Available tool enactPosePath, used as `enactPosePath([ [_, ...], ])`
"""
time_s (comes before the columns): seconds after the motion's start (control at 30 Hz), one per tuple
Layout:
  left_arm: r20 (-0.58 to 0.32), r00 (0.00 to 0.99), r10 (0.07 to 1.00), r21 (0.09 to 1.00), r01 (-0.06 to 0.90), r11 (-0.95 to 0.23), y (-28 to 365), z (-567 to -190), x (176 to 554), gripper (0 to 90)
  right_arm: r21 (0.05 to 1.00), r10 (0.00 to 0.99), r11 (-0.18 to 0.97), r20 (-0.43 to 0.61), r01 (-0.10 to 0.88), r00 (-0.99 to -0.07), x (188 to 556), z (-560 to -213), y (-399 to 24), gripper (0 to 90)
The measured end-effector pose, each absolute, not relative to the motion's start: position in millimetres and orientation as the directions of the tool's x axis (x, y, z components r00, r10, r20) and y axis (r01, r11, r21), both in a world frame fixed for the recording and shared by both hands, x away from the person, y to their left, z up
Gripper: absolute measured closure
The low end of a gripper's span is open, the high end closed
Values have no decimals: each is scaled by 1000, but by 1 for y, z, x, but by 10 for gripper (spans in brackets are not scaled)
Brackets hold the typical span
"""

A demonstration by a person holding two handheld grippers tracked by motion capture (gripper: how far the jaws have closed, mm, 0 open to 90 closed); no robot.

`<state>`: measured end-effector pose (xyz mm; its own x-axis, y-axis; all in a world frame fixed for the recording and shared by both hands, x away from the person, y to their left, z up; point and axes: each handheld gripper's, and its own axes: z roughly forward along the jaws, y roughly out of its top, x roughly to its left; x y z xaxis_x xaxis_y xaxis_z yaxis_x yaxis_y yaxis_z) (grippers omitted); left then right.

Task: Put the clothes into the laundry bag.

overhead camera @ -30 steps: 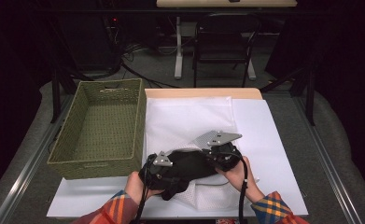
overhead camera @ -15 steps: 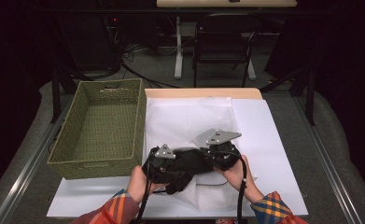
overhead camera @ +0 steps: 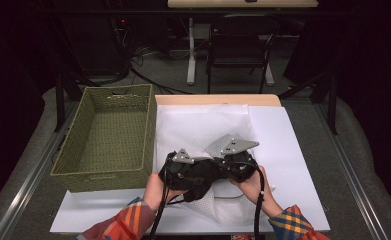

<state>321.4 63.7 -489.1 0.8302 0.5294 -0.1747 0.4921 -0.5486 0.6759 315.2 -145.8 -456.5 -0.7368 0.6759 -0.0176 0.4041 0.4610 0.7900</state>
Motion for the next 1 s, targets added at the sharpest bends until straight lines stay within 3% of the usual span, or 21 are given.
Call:
enactPosePath([
  [0.5, -166, 811, 561, 692, 501, -520, 51, -507, 341, 608, 791, 672, 461, -14, 403, -741, 313, -456, -145, 885],
  [0.73, -144, 812, 565, 634, 514, -577, 50, -513, 338, 365, 783, 668, 469, -11, 409, -744, 312, -458, -145, 885],
  [1.0, -130, 814, 567, 629, 509, -588, 64, -504, 324, 282, 783, 671, 465, -7, 413, -742, 313, -459, -147, 885],
])
